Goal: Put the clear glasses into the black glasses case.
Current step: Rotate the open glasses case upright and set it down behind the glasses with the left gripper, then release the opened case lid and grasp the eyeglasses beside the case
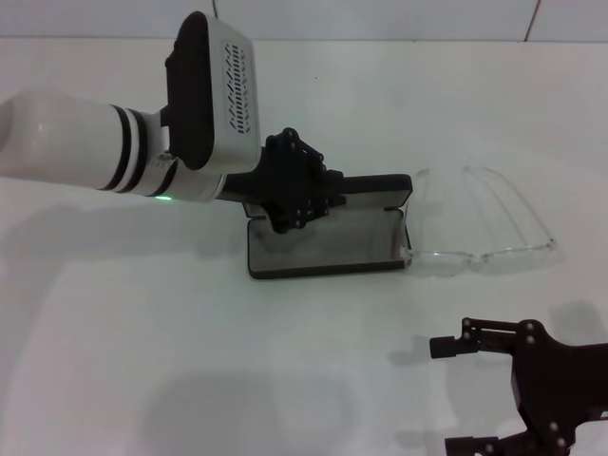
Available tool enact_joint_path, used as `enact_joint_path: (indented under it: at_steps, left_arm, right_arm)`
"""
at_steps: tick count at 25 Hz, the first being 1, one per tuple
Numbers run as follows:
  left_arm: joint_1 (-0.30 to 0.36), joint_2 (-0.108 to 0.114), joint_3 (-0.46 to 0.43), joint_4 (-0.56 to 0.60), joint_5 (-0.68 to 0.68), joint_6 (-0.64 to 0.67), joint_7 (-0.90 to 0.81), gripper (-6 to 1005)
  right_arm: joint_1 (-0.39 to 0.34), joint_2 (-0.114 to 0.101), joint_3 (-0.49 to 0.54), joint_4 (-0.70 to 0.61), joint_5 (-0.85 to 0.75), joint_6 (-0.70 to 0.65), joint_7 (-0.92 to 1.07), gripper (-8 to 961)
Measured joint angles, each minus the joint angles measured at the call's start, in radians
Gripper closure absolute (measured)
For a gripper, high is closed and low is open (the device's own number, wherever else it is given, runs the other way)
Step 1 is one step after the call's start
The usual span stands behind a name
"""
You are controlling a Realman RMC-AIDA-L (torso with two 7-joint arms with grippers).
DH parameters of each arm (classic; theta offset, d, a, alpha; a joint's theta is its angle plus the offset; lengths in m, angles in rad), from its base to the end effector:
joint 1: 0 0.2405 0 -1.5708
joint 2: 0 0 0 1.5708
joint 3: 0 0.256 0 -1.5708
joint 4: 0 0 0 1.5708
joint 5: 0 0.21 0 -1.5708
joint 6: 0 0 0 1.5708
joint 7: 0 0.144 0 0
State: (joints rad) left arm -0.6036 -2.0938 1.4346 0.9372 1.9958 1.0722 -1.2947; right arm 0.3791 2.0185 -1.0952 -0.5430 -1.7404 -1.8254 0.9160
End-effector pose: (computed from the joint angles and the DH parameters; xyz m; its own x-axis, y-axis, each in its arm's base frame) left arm -0.1763 0.3738 -0.0669 0.9728 -0.2316 -0.0058 -0.2227 -0.9275 -0.3003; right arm 0.2667 0.2406 -0.0213 0.8190 -0.0355 -0.5727 -0.0196 -0.9992 0.0340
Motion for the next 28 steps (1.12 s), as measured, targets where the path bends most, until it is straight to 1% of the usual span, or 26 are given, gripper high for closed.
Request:
enact_joint_path:
  at_steps: [6,13,16,19,20,21,22,23,24,25,26,27,28]
  left_arm:
    - [0.001,-0.003,0.005,-0.003,-0.019,-0.009,-0.007,741]
    - [0.016,0.002,0.02,0.005,-0.084,-0.008,-0.001,730]
    - [0.038,0.004,0.013,0.028,-0.132,0.02,0.004,614]
    - [0.091,0.006,0.004,0.078,-0.226,0.076,0.032,498]
    - [0.118,0.008,0.003,0.092,-0.265,0.096,0.053,498]
    - [0.144,0.008,0.002,0.103,-0.314,0.116,0.082,498]
    - [0.183,0.008,0.002,0.114,-0.384,0.14,0.127,498]
    - [0.208,0.008,0.002,0.119,-0.425,0.152,0.153,498]
    - [0.246,0.007,0.001,0.122,-0.49,0.17,0.192,497]
    - [0.271,0.006,0.001,0.122,-0.533,0.181,0.214,497]
    - [0.309,0.005,0.001,0.113,-0.605,0.201,0.251,497]
    - [0.324,0.005,0.001,0.101,-0.645,0.211,0.269,497]
    - [0.35,0.004,0.001,0.067,-0.718,0.23,0.305,497]
  right_arm:
    - [-0.002,0.0,-0.001,0.009,-0.002,0.004,-0.003,84]
    - [-0.002,-0.002,0.007,0.012,0.001,0.009,0.0,84]
    - [-0.002,-0.004,0.012,0.009,0.002,0.011,0.002,84]
    - [-0.001,-0.005,0.045,-0.009,0.006,0.01,0.006,85]
    - [0.0,-0.006,0.054,-0.02,0.006,0.01,0.013,85]
    - [0.001,-0.007,0.066,-0.053,0.007,0.009,0.04,85]
    - [0.001,-0.009,0.072,-0.083,0.006,0.009,0.067,85]
    - [-0.001,-0.01,0.072,-0.124,0.001,0.012,0.101,85]
    - [-0.003,-0.011,0.073,-0.178,-0.005,0.018,0.144,85]
    - [-0.004,-0.012,0.073,-0.262,-0.021,0.032,0.208,85]
    - [-0.005,-0.012,0.073,-0.332,-0.041,0.047,0.261,85]
    - [-0.005,-0.012,0.073,-0.401,-0.065,0.062,0.31,85]
    - [-0.001,-0.012,0.073,-0.483,-0.096,0.077,0.366,85]
